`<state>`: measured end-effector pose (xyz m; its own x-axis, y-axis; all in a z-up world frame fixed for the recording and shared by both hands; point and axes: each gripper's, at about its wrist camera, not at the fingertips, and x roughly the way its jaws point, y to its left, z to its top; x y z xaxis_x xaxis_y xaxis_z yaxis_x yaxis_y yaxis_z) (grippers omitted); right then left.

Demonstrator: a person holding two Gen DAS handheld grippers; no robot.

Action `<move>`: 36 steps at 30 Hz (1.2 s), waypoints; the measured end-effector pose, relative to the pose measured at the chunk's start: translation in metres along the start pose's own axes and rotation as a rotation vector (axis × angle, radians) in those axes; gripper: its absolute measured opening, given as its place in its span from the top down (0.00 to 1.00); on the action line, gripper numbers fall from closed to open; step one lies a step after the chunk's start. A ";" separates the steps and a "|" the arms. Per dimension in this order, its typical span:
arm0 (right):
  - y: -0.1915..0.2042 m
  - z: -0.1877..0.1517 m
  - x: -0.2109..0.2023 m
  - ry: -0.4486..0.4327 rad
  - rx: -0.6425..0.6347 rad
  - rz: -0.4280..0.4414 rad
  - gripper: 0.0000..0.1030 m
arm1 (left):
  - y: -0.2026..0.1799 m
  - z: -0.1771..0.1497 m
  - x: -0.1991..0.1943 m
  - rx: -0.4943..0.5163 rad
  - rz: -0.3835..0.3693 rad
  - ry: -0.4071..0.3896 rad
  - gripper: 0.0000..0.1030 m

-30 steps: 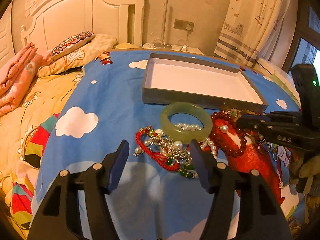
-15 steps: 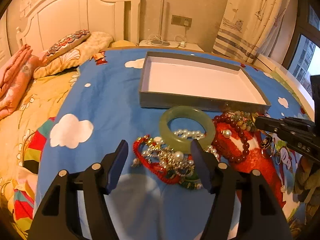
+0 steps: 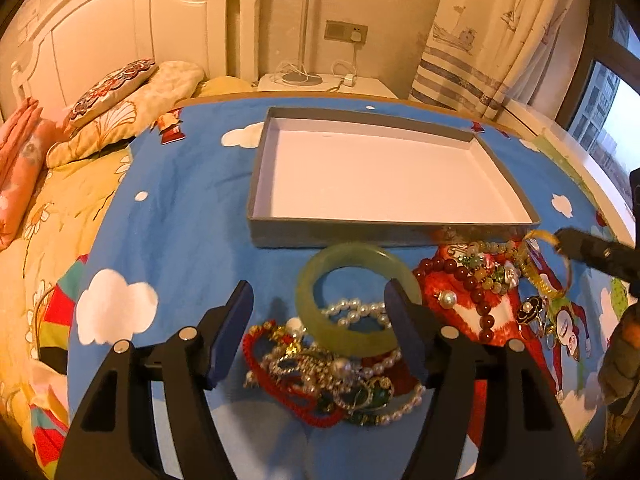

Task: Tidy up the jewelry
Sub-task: 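Grasp the green jade bangle with the left tool while the right tool grasps the gold bangle, then carry both bangles into the grey box and open both tools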

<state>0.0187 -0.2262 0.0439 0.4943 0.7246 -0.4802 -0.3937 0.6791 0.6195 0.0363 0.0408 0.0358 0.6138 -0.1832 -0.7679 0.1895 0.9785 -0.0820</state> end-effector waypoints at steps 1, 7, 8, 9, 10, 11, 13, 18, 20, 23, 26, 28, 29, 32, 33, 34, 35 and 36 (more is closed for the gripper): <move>0.000 0.000 -0.003 -0.009 0.002 0.000 0.91 | -0.001 0.000 0.002 0.006 -0.001 0.002 0.35; -0.006 0.008 -0.025 -0.063 0.023 0.010 0.91 | -0.008 0.006 0.018 0.049 -0.001 0.029 0.38; -0.007 0.008 -0.028 -0.069 0.023 0.009 0.91 | -0.008 0.008 0.021 0.053 -0.003 0.033 0.40; -0.007 0.008 -0.031 -0.074 0.022 0.008 0.91 | -0.008 0.009 0.025 0.055 -0.010 0.043 0.46; -0.007 0.008 -0.033 -0.079 0.023 0.007 0.91 | -0.007 0.010 0.029 0.055 -0.017 0.051 0.53; -0.007 0.008 -0.036 -0.083 0.023 0.007 0.91 | -0.007 0.011 0.033 0.053 -0.025 0.062 0.57; -0.006 0.006 -0.038 -0.088 0.022 -0.001 0.91 | -0.006 0.010 0.039 0.063 0.001 0.077 0.73; -0.013 0.005 -0.043 -0.099 0.043 -0.003 0.91 | 0.001 0.009 0.035 0.051 0.017 0.063 0.85; -0.016 0.006 -0.044 -0.105 0.051 -0.003 0.91 | 0.001 0.009 0.028 0.049 0.019 0.040 0.86; -0.018 0.008 -0.046 -0.109 0.057 -0.005 0.91 | -0.003 0.009 0.017 0.049 0.027 0.009 0.86; -0.019 0.009 -0.047 -0.113 0.059 -0.006 0.91 | -0.006 0.010 0.004 0.039 0.007 -0.020 0.87; -0.018 0.010 -0.048 -0.116 0.059 -0.006 0.91 | -0.010 0.010 -0.005 0.046 0.001 -0.035 0.87; -0.018 0.011 -0.049 -0.118 0.058 -0.006 0.91 | -0.012 0.010 -0.008 0.048 -0.006 -0.041 0.87; -0.018 0.013 -0.048 -0.119 0.054 -0.011 0.91 | -0.017 0.013 -0.016 0.049 -0.026 -0.056 0.87; -0.018 0.014 -0.048 -0.119 0.053 -0.012 0.91 | -0.018 0.016 -0.019 0.043 -0.036 -0.066 0.86; -0.018 0.015 -0.047 -0.118 0.052 -0.014 0.91 | -0.019 0.018 -0.021 0.039 -0.045 -0.071 0.86; -0.018 0.017 -0.046 -0.118 0.048 -0.016 0.91 | -0.019 0.021 -0.022 0.032 -0.056 -0.077 0.86; -0.017 0.019 -0.046 -0.117 0.041 -0.020 0.91 | -0.019 0.025 -0.024 0.024 -0.068 -0.084 0.86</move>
<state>0.0174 -0.2732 0.0665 0.5899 0.6909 -0.4179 -0.3520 0.6859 0.6369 0.0369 0.0238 0.0723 0.6610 -0.2577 -0.7047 0.2507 0.9611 -0.1163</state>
